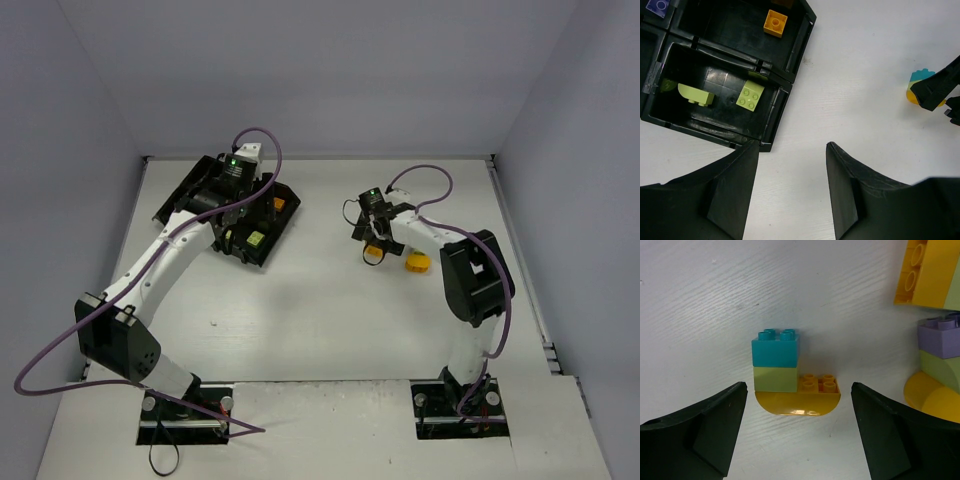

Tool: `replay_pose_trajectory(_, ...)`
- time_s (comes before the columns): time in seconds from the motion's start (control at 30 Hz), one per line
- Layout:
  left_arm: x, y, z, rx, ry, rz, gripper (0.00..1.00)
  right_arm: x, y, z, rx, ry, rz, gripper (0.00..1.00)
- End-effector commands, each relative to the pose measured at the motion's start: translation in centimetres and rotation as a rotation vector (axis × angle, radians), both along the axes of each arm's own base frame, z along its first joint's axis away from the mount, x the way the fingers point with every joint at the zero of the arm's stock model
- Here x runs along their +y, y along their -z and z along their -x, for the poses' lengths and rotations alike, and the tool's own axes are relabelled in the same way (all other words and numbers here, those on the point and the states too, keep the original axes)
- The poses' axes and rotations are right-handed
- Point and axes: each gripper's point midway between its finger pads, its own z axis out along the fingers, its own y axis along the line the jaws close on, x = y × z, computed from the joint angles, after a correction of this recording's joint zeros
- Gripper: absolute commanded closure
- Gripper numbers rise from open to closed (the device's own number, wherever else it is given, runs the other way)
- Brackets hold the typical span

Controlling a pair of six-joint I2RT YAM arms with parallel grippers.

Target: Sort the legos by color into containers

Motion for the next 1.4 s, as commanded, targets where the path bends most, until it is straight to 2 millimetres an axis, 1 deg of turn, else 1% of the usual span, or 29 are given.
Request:
replay_pose_trajectory(0.0,-1.0,-2.5,-0.8,-0.077,0.006,0.053,0.50,0.6,-0.5,-0.7,-0.013,0.012,-0.011,0.18)
replay_pose_trajectory(0.27,-1.1,-2.3,-0.9,-0.070,0.007,0.054,0.50,0.6,1.3,-1.1,0.017,0.004,0.019,0.19)
replay_pose_trajectory(0.37,-1.0,-2.2,-0.8,-0.068,0.009,0.051,0.50,0.6,1.7,-1.1,0.024,0.001,0.025,0.21)
replay_pose_trajectory(0.47,-0.8,-2.1,-0.6,-0.066,0.003,0.048,0.50,0.4,2.0,-0.9,0.034,-0.003,0.033,0.25)
replay_pose_trajectory(0.5,-0.8,-1.9,-0.5,-0.061,0.005,0.047,0.50,0.4,2.0,-0.8,0.035,-0.005,0.033,0.29)
replay_pose_trajectory(0.53,-0.8,-1.9,-0.5,-0.063,0.002,0.048,0.50,0.3,2.1,-0.6,0.041,-0.005,0.031,0.31)
replay_pose_trajectory(0.57,-0.8,-1.9,-0.4,-0.061,0.002,0.049,0.50,0.4,2.0,-0.5,0.039,-0.009,0.029,0.38)
replay_pose_trajectory(0.67,-0.7,-2.0,-0.4,-0.064,0.001,0.050,0.50,0.4,1.8,-0.1,0.037,-0.031,0.035,0.51)
replay_pose_trajectory(0.7,-0.8,-1.9,-0.4,-0.062,0.004,0.051,0.50,0.4,1.6,0.0,0.036,-0.052,0.047,0.66)
replay_pose_trajectory(0.73,-0.9,-1.9,-0.4,-0.062,0.008,0.052,0.50,0.5,1.4,-0.1,0.031,-0.068,0.052,0.74)
replay_pose_trajectory(0.77,-0.9,-2.1,-0.5,-0.065,0.010,0.057,0.50,0.8,0.8,-0.1,0.011,-0.093,0.052,0.80)
replay_pose_trajectory(0.8,-1.1,-2.1,-0.5,-0.064,0.018,0.063,0.50,1.1,0.4,-0.2,-0.006,-0.117,0.057,0.93)
replay_pose_trajectory(0.83,-1.6,-2.2,-0.5,-0.065,0.036,0.077,0.50,1.7,-0.7,-0.4,-0.051,-0.184,0.065,1.00)
replay_pose_trajectory(0.87,-1.6,-2.3,-0.6,-0.071,0.036,0.078,0.50,2.2,-1.2,-0.4,-0.073,-0.221,0.073,1.00)
replay_pose_trajectory(0.9,-2.3,-2.5,-0.3,-0.065,0.070,0.104,0.50,2.5,-1.9,-0.4,-0.098,-0.260,0.080,1.00)
replay_pose_trajectory(0.93,-2.7,-2.5,-0.3,-0.064,0.090,0.117,0.50,2.8,-2.6,-0.4,-0.121,-0.338,0.111,1.00)
replay_pose_trajectory(0.97,-3.2,-2.6,-0.2,-0.063,0.109,0.133,0.50,3.3,-4.1,-0.5,-0.178,-0.375,0.108,1.00)
replay_pose_trajectory(1.0,-3.7,-2.9,-0.3,-0.071,0.132,0.154,0.50,4.2,-4.8,-0.2,-0.203,-0.431,0.107,1.00)
replay_pose_trajectory(1.03,-4.8,-3.1,0.2,-0.060,0.185,0.192,0.50,4.9,-5.7,-0.1,-0.237,-0.487,0.108,1.00)
replay_pose_trajectory(1.07,-5.3,-3.1,0.3,-0.057,0.213,0.209,0.50,5.8,-8.3,-0.4,-0.332,-0.565,0.125,1.00)
replay_pose_trajectory(1.1,-5.9,-3.6,0.3,-0.067,0.239,0.233,0.50,6.7,-8.4,0.7,-0.349,-0.638,0.117,1.00)
replay_pose_trajectory(1.13,-6.9,-3.9,0.9,-0.058,0.295,0.273,0.50,7.4,-9.3,1.1,-0.384,-0.696,0.113,1.00)
replay_pose_trajectory(1.17,-7.6,-4.2,1.0,-0.061,0.326,0.298,0.50,7.9,-12.0,1.2,-0.477,-0.761,0.118,1.00)
replay_pose_trajectory(1.2,-8.1,-4.5,1.2,-0.059,0.352,0.318,0.50,8.2,-12.1,2.0,-0.498,-0.808,0.111,1.00)
replay_pose_trajectory(1.23,-8.9,-4.9,1.8,-0.048,0.398,0.358,0.50,9.0,-14.7,2.6,-0.586,-0.855,0.070,1.00)
replay_pose_trajectory(1.27,-9.4,-5.1,1.9,-0.048,0.424,0.380,0.50,9.2,-15.4,3.1,-0.622,-0.919,0.084,1.00)
replay_pose_trajectory(1.3,-9.9,-5.4,2.2,-0.046,0.448,0.398,0.50,9.9,-15.6,4.2,-0.644,-0.990,0.057,1.00)
replay_pose_trajectory(1.33,-10.2,-5.7,2.4,-0.042,0.462,0.419,0.50,10.1,-16.3,4.5,-0.670,-1.018,0.054,1.00)
replay_pose_trajectory(1.37,-10.8,-6.2,2.7,-0.044,0.502,0.452,0.50,10.2,-17.7,4.8,-0.709,-1.031,0.050,1.00)
